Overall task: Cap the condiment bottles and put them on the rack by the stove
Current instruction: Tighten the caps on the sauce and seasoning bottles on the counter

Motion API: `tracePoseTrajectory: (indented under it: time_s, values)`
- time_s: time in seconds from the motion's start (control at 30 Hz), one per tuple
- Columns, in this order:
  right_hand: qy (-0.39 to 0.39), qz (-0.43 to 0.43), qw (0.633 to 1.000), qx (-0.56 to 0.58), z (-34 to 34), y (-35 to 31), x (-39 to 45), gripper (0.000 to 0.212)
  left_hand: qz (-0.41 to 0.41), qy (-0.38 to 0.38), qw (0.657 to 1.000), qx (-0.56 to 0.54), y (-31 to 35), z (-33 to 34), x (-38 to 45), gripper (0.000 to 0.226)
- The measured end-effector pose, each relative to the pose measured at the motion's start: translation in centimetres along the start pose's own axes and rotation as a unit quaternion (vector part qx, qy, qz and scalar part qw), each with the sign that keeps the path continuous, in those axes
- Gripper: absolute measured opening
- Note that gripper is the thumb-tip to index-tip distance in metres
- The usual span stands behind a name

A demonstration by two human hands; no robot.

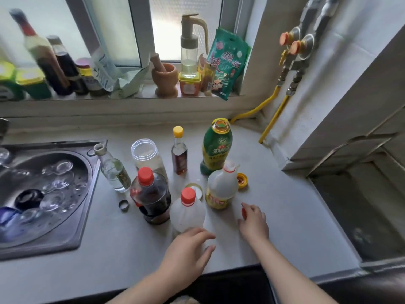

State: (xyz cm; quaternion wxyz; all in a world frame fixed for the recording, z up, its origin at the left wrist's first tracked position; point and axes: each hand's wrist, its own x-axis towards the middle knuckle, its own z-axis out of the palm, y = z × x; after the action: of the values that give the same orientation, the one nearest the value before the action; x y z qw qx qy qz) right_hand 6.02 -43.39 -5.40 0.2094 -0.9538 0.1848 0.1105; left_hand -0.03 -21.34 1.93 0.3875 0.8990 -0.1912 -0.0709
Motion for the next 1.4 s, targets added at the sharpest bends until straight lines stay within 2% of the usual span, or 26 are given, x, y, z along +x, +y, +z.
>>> tracePoseTrajectory:
  time_s: [0.17, 0.3, 0.37, 0.47, 0.53, 0.63, 0.77, 0.97, 1.07, 1.23, 1.4]
  values:
    - [0.034, -0.033, 0.998, -0.048, 0.5, -0.1, -0.3, 0.027, 0.005, -0.002, 1.000, 0.004, -0.1, -0.3, 0.1, 0.039]
    - [0.106, -0.012, 0.984, 0.143, -1.5, -1.4, -1.3, 0.020, -0.018, -0.009, 0.998, -0.062, 1.8, 0.3, 1.3, 0.057]
    - [0.148, -0.035, 0.958, 0.242, -3.9, -2.3, -1.7, 0.017, -0.011, 0.026, 0.996, -0.084, 3.5, 0.7, 2.9, 0.067]
    - [0.188, -0.084, 0.918, 0.339, -8.4, -4.0, -2.2, 0.027, -0.030, 0.107, 0.989, -0.095, 5.7, 1.0, 6.0, 0.074]
    - [0.179, -0.127, 0.902, 0.373, -11.0, -5.2, -2.1, 0.033, -0.065, 0.151, 0.982, -0.096, 6.4, 1.2, 8.2, 0.074]
    - [0.127, -0.201, 0.886, 0.397, -13.7, -7.1, -1.9, 0.029, -0.124, 0.168, 0.975, -0.080, 6.2, 1.7, 10.5, 0.068]
    - [0.077, -0.291, 0.902, 0.308, -14.8, -8.0, -0.9, 0.028, -0.122, 0.190, 0.971, -0.075, 5.6, 1.7, 11.4, 0.046]
    - [0.067, -0.329, 0.928, 0.161, -15.3, -7.9, 0.6, 0.029, -0.115, 0.216, 0.967, -0.073, 5.4, 1.6, 11.8, 0.031]
    - [0.046, -0.371, 0.919, 0.125, -16.1, -7.7, 1.3, 0.031, -0.108, 0.217, 0.968, -0.070, 5.3, 1.7, 11.8, 0.030]
    - [-0.037, -0.448, 0.893, 0.029, -17.9, -7.9, 2.0, 0.031, -0.077, 0.217, 0.969, -0.091, 5.8, 2.3, 11.2, 0.033]
    - [-0.061, -0.457, 0.887, -0.034, -19.6, -8.0, 1.8, 0.028, -0.077, 0.220, 0.967, -0.100, 6.1, 2.7, 10.8, 0.031]
